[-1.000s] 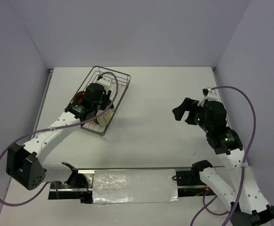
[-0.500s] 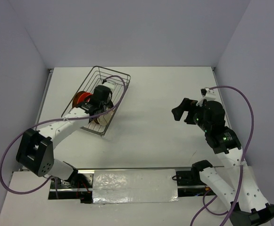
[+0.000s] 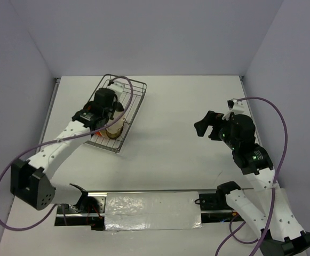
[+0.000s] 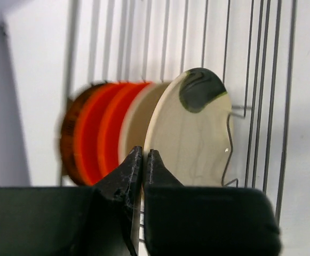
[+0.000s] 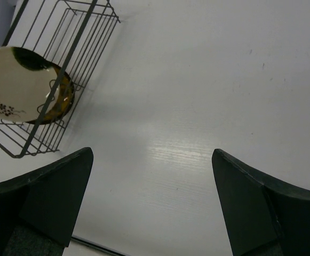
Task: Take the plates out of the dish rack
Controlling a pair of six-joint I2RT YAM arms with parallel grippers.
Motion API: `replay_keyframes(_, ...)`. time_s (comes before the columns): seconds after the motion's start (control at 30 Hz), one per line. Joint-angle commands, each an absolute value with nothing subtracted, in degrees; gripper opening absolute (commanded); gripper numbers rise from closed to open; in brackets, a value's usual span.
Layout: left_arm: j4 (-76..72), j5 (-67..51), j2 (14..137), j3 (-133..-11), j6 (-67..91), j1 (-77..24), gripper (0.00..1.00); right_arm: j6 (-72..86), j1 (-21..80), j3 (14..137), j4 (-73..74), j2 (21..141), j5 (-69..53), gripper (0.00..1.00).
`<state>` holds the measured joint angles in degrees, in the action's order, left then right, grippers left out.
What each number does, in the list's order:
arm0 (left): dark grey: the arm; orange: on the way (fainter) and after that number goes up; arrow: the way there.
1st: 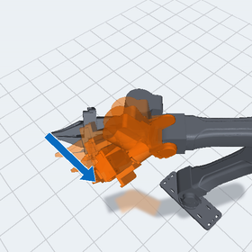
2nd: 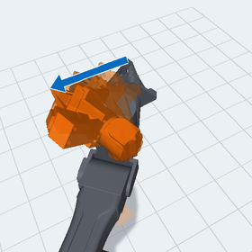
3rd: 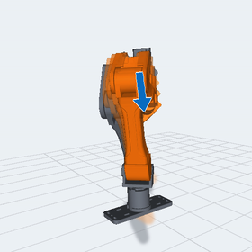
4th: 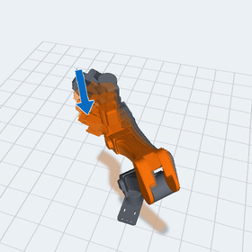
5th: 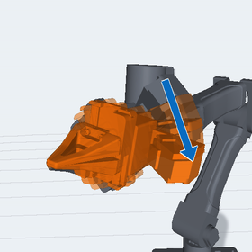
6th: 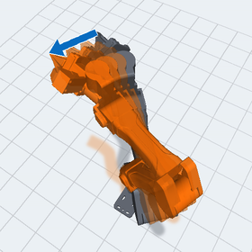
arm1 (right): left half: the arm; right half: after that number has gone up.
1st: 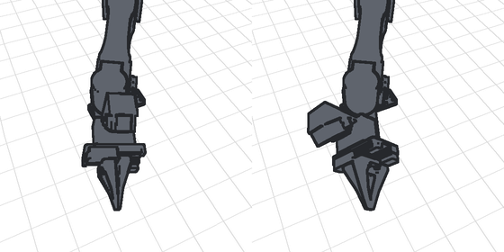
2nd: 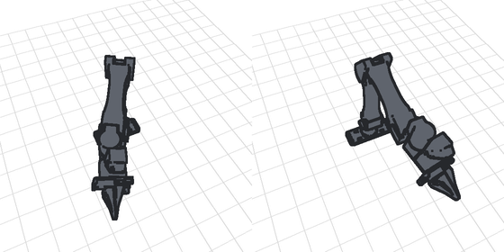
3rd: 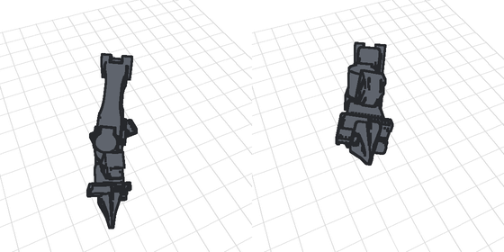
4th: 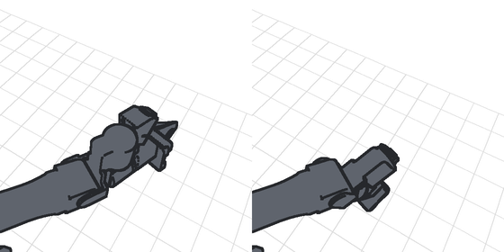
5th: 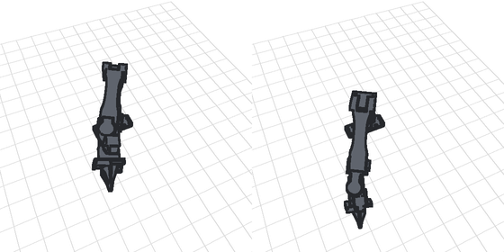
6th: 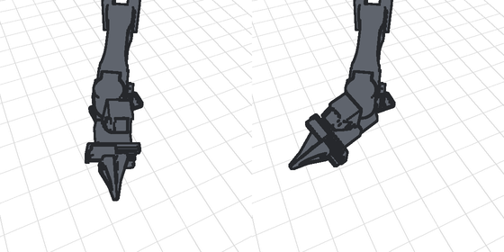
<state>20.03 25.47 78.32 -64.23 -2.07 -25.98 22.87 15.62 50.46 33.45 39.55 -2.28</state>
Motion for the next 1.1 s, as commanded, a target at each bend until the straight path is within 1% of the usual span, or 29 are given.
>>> replay_keyframes(0.0, 19.0, 22.7, 69.1, -72.5, -6.3, -25.8, 0.00, 22.3, 16.0, 51.3, 26.8, 40.3, -5.4, 1.00)
replay_keyframes(0.07, 18.6, 21.0, 65.3, -73.9, -8.2, -25.8, 0.00, 23.2, 16.1, 50.9, 23.2, 42.3, -9.2, 1.00)
replay_keyframes(0.1, 18.6, 17.8, 64.0, -74.1, -8.7, -25.8, 0.00, 23.7, 16.0, 50.4, 16.8, 43.0, -15.4, 1.00)
replay_keyframes(0.17, 18.8, 12.7, 60.2, -73.6, -8.6, -25.8, 0.00, 26.3, 16.8, 47.7, 6.6, 45.7, -24.1, 1.00)
replay_keyframes(0.2, 20.5, 6.0, 59.2, -73.5, -8.2, -25.6, 0.00, 27.6, 17.7, 46.9, -5.5, 47.1, -28.4, 1.00)
replay_keyframes(0.23, 22.0, 1.9, 58.9, -74.7, -8.0, -25.5, 0.00, 29.1, 18.4, 46.8, -10.6, 50.7, -34.7, 1.00)
replay_keyframes(0.3, 24.6, -4.6, 59.5, -75.5, -7.1, -25.2, 0.00, 30.8, 22.4, 49.5, -18.3, 54.6, -37.0, 1.00)
replay_keyframes(0.33, 25.0, -9.2, 59.5, -75.2, -6.7, -25.2, 0.00, 30.2, 24.0, 50.8, -19.6, 57.7, -35.4, 1.00)
replay_keyframes(0.37, 25.2, -11.2, 59.7, -75.4, -6.2, -25.1, 0.00, 29.6, 26.9, 52.7, -21.1, 59.0, -34.2, 1.00)
replay_keyframes(0.43, 25.8, -16.1, 60.2, -76.0, -5.2, -25.0, 0.00, 28.9, 28.6, 54.9, -21.0, 63.4, -32.2, 1.00)
replay_keyframes(0.47, 26.1, -17.7, 60.6, -76.5, -4.8, -24.8, 0.00, 29.2, 28.9, 56.7, -21.2, 64.9, -32.3, 0.98)
replay_keyframes(0.5, 26.1, -19.1, 60.9, -76.9, -4.1, -24.5, 0.00, 29.5, 29.4, 57.2, -22.1, 67.6, -32.4, 0.95)
replay_keyframes(0.53, 26.0, -21.5, 61.2, -77.1, -3.7, -24.4, 0.00, 30.4, 29.5, 57.5, -23.0, 68.9, -32.8, 0.87)
replay_keyframes(0.6, 26.0, -23.3, 61.8, -77.5, -2.7, -24.2, 0.00, 31.2, 29.8, 57.2, -25.6, 70.6, -34.2, 0.80)
replay_keyframes(0.63, 26.0, -23.8, 62.4, -77.7, -2.4, -24.1, 0.00, 31.6, 30.0, 56.7, -26.4, 71.6, -34.4, 0.71)
replay_keyframes(0.7, 25.3, -25.4, 63.4, -77.7, -1.2, -23.6, 0.00, 32.2, 30.2, 56.3, -28.2, 73.0, -35.2, 0.64)
replay_keyframes(0.73, 25.1, -26.0, 63.9, -77.7, -0.9, -23.5, 0.00, 32.8, 30.2, 55.8, -28.8, 73.5, -35.7, 0.55)
replay_keyframes(0.83, 23.5, -26.8, 65.3, -77.5, -0.5, -22.5, 0.00, 32.7, 30.4, 55.5, -29.4, 74.3, -36.6, 0.51)
replay_keyframes(0.87, 22.4, -26.9, 65.6, -77.3, 1.8, -22.3, 0.00, 32.3, 30.4, 55.5, -28.2, 74.3, -36.0, 0.50)
replay_keyframes(0.9, 21.8, -26.6, 66.0, -76.9, 1.9, -22.3, 0.00, 31.4, 30.4, 55.5, -27.8, 74.2, -35.7, 0.36)
replay_keyframes(0.93, 21.2, -25.8, 66.3, -76.7, 2.3, -22.3, 0.01, 30.9, 30.4, 55.5, -27.0, 74.0, -35.2, 0.26)
replay_keyframes(0.97, 20.3, -23.5, 66.5, -76.6, 3.0, -22.3, 0.05, 30.5, 30.4, 55.5, -25.3, 73.8, -34.8, 0.19)
replay_keyframes(1.0, 20.0, -22.4, 67.3, -76.6, 3.2, -22.3, 0.07, 29.7, 30.3, 55.7, -24.3, 73.6, -33.5, 0.06)
replay_keyframes(1.03, 20.0, -21.3, 67.8, -76.8, 3.2, -22.3, 0.10, 29.4, 30.4, 55.6, -23.5, 73.4, -33.2, 0.03)
replay_keyframes(1.07, 19.6, -18.5, 68.2, -76.8, 3.3, -22.3, 0.10, 29.2, 30.3, 55.5, -23.2, 73.1, -33.1, 0.00)
